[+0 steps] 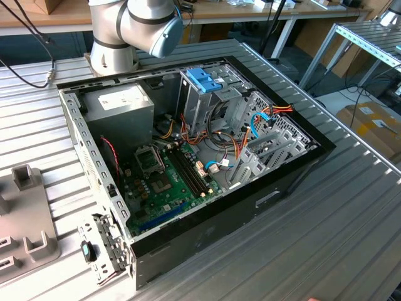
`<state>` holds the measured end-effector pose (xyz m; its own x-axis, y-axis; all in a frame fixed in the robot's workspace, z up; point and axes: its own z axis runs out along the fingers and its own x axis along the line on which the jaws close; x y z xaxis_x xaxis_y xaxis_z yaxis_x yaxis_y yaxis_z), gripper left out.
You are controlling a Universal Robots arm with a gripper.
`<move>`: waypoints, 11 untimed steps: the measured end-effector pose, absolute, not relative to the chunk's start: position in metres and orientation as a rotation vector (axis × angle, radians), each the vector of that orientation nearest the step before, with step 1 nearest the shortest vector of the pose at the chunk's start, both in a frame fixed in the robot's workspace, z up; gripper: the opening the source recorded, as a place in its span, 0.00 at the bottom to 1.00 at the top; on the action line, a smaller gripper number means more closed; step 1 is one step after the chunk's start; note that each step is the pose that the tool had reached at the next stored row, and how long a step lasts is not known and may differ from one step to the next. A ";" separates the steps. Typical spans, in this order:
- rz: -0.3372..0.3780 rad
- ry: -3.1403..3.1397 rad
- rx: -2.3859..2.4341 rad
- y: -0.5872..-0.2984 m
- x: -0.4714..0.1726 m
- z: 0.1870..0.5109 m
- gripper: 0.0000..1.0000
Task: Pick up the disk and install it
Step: 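Reach for the disk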
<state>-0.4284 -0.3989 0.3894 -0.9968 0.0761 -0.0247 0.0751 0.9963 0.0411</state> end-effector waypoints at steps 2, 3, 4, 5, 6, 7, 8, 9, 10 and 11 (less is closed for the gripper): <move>0.063 3.112 0.118 -0.399 -0.428 0.389 0.11; 0.063 3.112 0.118 -0.399 -0.428 0.389 0.11; 0.062 3.113 0.118 -0.399 -0.428 0.389 0.11; 0.063 3.113 0.118 -0.399 -0.428 0.389 0.11; 0.063 3.116 0.118 -0.399 -0.428 0.389 0.11; 0.062 3.119 0.119 -0.399 -0.428 0.389 0.11; 0.062 3.124 0.119 -0.399 -0.428 0.389 0.11; 0.062 3.127 0.119 -0.399 -0.428 0.389 0.11; 0.062 3.129 0.119 -0.399 -0.429 0.389 0.11; 0.062 3.129 0.119 -0.399 -0.428 0.389 0.11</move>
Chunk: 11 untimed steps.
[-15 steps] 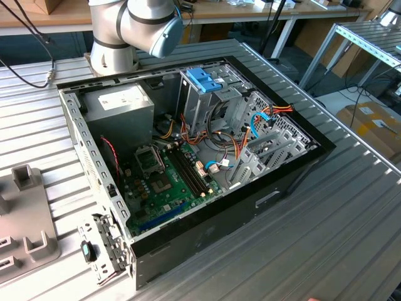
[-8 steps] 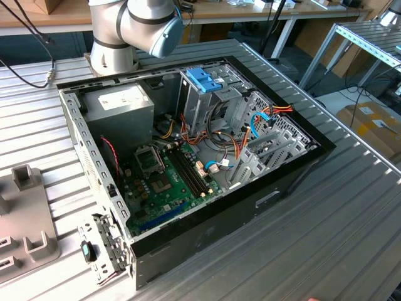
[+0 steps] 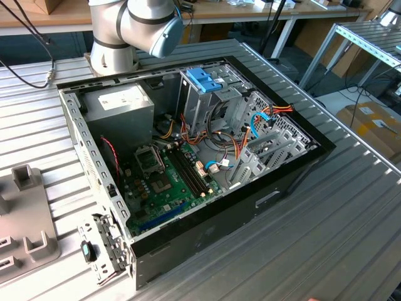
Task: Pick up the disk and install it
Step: 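Reach for the disk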
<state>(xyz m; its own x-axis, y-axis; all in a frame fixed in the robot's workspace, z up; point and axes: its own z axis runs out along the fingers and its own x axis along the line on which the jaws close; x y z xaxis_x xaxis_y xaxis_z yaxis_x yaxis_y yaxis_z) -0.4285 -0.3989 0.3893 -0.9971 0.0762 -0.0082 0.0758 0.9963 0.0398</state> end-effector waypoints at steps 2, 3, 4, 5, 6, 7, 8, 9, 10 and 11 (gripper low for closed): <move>0.062 3.129 0.119 -0.399 -0.428 0.389 0.11; 0.062 3.129 0.119 -0.399 -0.428 0.389 0.11; 0.062 3.129 0.119 -0.399 -0.428 0.389 0.11; 0.062 3.130 0.119 -0.399 -0.428 0.389 0.11; 0.062 3.130 0.119 -0.399 -0.428 0.389 0.11; 0.062 3.130 0.119 -0.399 -0.428 0.389 0.11; 0.062 3.129 0.119 -0.399 -0.428 0.388 0.11; 0.062 3.130 0.119 -0.399 -0.428 0.388 0.11; 0.062 3.130 0.119 -0.399 -0.428 0.388 0.11; 0.062 3.130 0.119 -0.399 -0.429 0.388 0.11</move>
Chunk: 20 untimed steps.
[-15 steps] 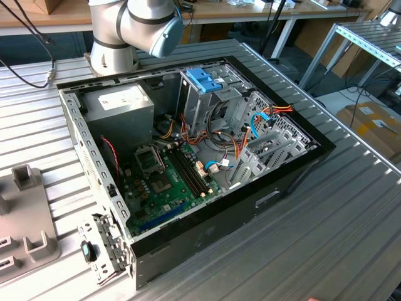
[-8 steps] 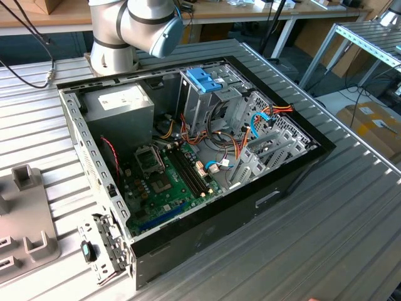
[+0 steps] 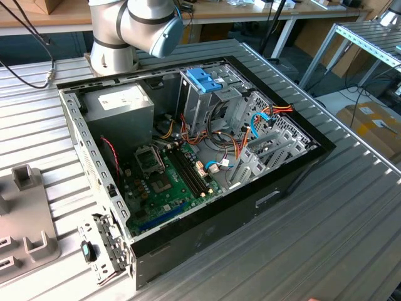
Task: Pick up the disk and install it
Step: 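Reach for the disk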
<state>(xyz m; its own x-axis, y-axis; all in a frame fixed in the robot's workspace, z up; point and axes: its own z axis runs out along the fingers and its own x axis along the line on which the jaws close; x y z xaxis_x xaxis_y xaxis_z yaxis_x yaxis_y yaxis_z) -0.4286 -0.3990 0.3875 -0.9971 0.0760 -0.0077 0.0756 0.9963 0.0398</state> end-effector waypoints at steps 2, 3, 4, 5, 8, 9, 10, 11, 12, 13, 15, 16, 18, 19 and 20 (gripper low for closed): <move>0.062 3.129 0.119 -0.399 -0.429 0.387 0.11; 0.062 3.129 0.119 -0.399 -0.430 0.386 0.11; 0.062 3.129 0.119 -0.399 -0.430 0.386 0.11; 0.062 3.129 0.119 -0.399 -0.431 0.386 0.11; 0.062 3.129 0.119 -0.398 -0.433 0.385 0.11; 0.062 3.129 0.119 -0.398 -0.433 0.384 0.11; 0.062 3.130 0.119 -0.398 -0.433 0.384 0.11; 0.062 3.129 0.119 -0.398 -0.434 0.384 0.11; 0.062 3.130 0.119 -0.398 -0.434 0.384 0.11; 0.062 3.130 0.119 -0.398 -0.434 0.384 0.11; 0.062 3.130 0.119 -0.398 -0.434 0.384 0.11; 0.062 3.130 0.119 -0.398 -0.434 0.384 0.11; 0.062 3.130 0.119 -0.398 -0.434 0.384 0.11; 0.062 3.129 0.119 -0.398 -0.434 0.384 0.11; 0.062 3.129 0.119 -0.398 -0.434 0.384 0.11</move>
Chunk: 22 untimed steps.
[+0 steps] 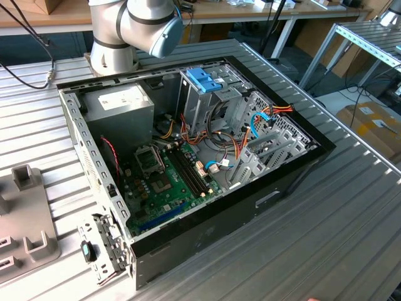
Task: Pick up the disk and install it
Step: 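Reach for the disk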
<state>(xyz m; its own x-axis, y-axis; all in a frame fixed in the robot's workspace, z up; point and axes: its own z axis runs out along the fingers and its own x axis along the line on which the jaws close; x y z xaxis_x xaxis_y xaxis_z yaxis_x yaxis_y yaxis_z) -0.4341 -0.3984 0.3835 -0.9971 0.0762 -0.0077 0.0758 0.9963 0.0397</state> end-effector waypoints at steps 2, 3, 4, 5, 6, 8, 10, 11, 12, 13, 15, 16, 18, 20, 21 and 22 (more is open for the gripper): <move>0.062 3.130 0.119 -0.398 -0.434 0.384 0.11; 0.062 3.130 0.119 -0.398 -0.434 0.384 0.11; 0.062 3.130 0.119 -0.398 -0.434 0.383 0.11; 0.062 3.129 0.119 -0.398 -0.434 0.383 0.11; 0.062 3.129 0.119 -0.398 -0.435 0.383 0.11; 0.062 3.129 0.119 -0.398 -0.438 0.381 0.11; 0.061 3.129 0.119 -0.397 -0.439 0.379 0.11; 0.060 3.130 0.119 -0.397 -0.440 0.378 0.11; 0.060 3.130 0.119 -0.396 -0.440 0.377 0.11; 0.059 3.130 0.119 -0.396 -0.441 0.376 0.11; 0.058 3.130 0.119 -0.396 -0.442 0.375 0.11; 0.058 3.130 0.119 -0.396 -0.442 0.375 0.11; 0.058 3.130 0.119 -0.396 -0.442 0.374 0.11; 0.058 3.130 0.119 -0.396 -0.442 0.374 0.11; 0.058 3.130 0.119 -0.396 -0.442 0.374 0.11; 0.058 3.130 0.119 -0.396 -0.442 0.374 0.11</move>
<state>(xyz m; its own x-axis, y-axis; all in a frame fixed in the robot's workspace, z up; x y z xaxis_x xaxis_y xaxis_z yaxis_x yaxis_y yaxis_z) -0.4424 -0.3955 0.3739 -0.9971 0.0761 -0.0076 0.0758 0.9964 0.0372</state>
